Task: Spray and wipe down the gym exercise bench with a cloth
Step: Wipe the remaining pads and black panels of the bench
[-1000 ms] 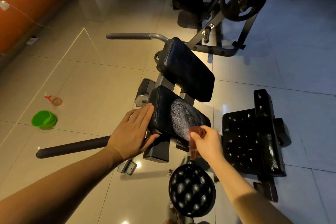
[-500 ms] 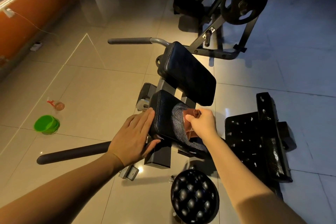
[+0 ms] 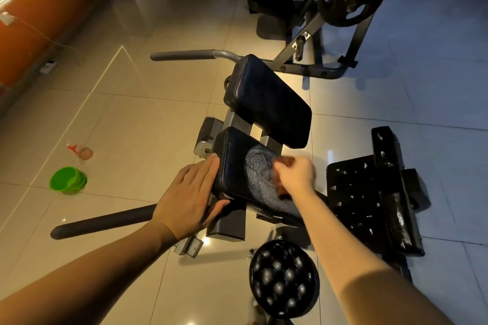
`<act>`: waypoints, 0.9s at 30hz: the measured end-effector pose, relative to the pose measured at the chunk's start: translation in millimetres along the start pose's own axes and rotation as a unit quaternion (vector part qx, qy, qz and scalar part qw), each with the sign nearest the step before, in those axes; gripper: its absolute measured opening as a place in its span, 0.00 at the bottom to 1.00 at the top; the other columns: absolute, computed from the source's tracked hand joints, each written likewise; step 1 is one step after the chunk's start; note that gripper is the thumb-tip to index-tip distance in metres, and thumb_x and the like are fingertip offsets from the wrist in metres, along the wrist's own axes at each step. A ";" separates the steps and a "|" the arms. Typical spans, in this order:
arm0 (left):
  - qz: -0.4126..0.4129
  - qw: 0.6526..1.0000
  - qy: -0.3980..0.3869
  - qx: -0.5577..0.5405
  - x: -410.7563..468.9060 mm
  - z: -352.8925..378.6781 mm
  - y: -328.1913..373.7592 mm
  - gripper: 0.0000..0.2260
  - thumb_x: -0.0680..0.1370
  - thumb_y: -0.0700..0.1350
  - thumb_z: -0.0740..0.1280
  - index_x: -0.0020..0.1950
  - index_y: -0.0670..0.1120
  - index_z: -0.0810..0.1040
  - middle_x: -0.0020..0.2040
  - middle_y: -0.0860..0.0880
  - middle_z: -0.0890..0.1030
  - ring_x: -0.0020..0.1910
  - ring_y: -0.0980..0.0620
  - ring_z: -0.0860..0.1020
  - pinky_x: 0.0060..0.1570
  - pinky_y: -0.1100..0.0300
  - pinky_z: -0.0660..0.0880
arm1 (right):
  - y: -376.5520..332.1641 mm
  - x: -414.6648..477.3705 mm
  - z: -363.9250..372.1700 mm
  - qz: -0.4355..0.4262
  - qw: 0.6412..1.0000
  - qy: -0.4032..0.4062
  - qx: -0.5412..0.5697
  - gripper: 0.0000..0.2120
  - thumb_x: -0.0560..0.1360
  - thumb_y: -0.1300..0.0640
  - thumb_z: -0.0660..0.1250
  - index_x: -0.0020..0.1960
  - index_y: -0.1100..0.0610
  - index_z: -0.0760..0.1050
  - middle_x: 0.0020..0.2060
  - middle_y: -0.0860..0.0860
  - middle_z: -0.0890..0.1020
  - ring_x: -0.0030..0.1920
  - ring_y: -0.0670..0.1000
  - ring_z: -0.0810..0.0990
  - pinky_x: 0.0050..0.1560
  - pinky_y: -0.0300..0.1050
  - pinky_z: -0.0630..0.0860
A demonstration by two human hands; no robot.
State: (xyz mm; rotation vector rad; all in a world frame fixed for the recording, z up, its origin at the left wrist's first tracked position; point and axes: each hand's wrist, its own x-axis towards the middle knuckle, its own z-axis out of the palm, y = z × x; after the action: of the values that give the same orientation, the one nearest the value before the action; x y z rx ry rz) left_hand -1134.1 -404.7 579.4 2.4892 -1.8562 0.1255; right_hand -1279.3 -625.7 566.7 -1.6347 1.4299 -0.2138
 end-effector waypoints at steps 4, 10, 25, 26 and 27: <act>0.000 1.000 -0.002 -0.008 -1.2 -0.2 -0.7 0.39 0.82 0.67 0.53 0.82 0.39 0.57 0.78 0.38 0.66 0.74 0.41 0.69 0.75 0.47 0.64 | -31.6 -56.1 16.5 -0.151 0.985 -0.077 0.015 0.04 0.78 0.55 0.71 0.46 0.54 0.79 0.41 0.47 0.81 0.39 0.42 0.79 0.33 0.31 0.73; -0.001 1.000 0.002 0.009 -1.5 1.2 -0.3 0.39 0.82 0.66 0.55 0.82 0.39 0.56 0.79 0.39 0.65 0.73 0.42 0.70 0.74 0.47 0.64 | 78.0 -16.9 -21.0 0.040 0.995 0.018 -0.091 0.05 0.75 0.55 0.75 0.49 0.55 0.85 0.42 0.54 0.86 0.48 0.58 0.85 0.52 0.56 0.83; -0.010 1.000 -0.006 0.010 -1.7 -2.2 3.3 0.39 0.82 0.67 0.54 0.82 0.39 0.57 0.79 0.39 0.65 0.72 0.41 0.71 0.73 0.47 0.65 | 34.6 -22.1 -14.1 -0.050 0.998 -0.042 -0.010 0.06 0.77 0.56 0.73 0.43 0.47 0.80 0.40 0.49 0.85 0.40 0.47 0.83 0.42 0.43 0.82; -0.010 1.000 -0.006 0.008 -1.6 -2.5 4.1 0.39 0.82 0.67 0.54 0.82 0.39 0.57 0.79 0.38 0.65 0.72 0.41 0.71 0.73 0.47 0.65 | 38.5 -4.6 -20.3 -0.006 0.999 -0.026 -0.032 0.03 0.77 0.57 0.72 0.46 0.49 0.81 0.41 0.51 0.85 0.41 0.50 0.84 0.37 0.43 0.81; -0.011 1.000 -0.005 0.007 -1.1 -2.9 4.4 0.39 0.82 0.66 0.53 0.82 0.39 0.57 0.79 0.38 0.66 0.72 0.40 0.71 0.73 0.46 0.66 | 36.0 12.1 -21.8 0.023 0.998 -0.005 -0.057 0.02 0.78 0.57 0.72 0.49 0.53 0.83 0.43 0.52 0.85 0.42 0.52 0.84 0.34 0.39 0.77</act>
State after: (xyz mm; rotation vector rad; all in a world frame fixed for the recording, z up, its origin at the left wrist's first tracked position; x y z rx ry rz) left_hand -1138.8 -404.6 582.0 2.5225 -1.8376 0.1266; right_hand -1314.6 -643.5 548.1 -1.6891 1.4940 -0.0990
